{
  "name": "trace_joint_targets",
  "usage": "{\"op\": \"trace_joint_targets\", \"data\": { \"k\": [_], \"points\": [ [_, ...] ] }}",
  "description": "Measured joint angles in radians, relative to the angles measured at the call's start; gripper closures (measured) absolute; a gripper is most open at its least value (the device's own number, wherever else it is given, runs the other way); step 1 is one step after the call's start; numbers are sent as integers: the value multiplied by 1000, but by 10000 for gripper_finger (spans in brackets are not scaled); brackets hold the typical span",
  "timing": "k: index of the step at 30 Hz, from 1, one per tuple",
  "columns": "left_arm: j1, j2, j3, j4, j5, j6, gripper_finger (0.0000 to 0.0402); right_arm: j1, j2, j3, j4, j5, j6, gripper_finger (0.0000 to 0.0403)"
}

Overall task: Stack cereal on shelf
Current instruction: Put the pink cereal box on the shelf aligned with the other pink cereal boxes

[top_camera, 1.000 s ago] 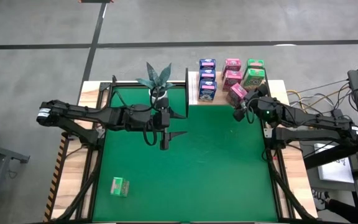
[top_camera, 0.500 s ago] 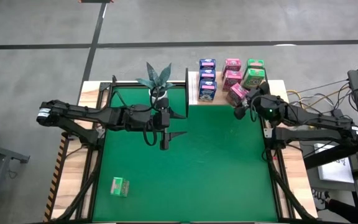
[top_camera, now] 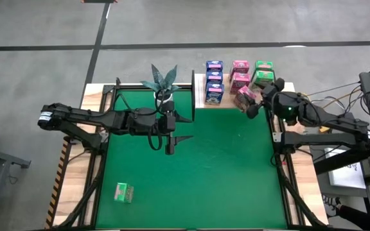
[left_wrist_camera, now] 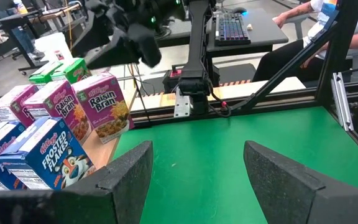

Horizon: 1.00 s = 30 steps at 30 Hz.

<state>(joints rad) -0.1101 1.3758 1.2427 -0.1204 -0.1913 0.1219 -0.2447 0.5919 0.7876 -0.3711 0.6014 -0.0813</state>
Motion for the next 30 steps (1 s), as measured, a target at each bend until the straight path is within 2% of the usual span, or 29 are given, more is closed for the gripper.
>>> {"op": "trace_joint_targets", "data": {
  "k": [2,7,10,20,26,30],
  "points": [
    [0,0,0,0,0,0,167,0,0,25,-11,-70,7,114],
    [0,0,0,0,0,0,167,0,6,77,-22,-334,21,141],
    [0,0,-2,-2,0,0,167,6,19,104,-24,-402,52,164],
    [0,0,-2,-10,0,0,167,114,127,165,-122,-426,66,241],
    [0,0,-2,-24,0,0,167,201,206,225,-331,-418,147,283],
    [0,0,-2,-44,0,0,167,220,243,240,-458,-414,244,313]
  ]
}}
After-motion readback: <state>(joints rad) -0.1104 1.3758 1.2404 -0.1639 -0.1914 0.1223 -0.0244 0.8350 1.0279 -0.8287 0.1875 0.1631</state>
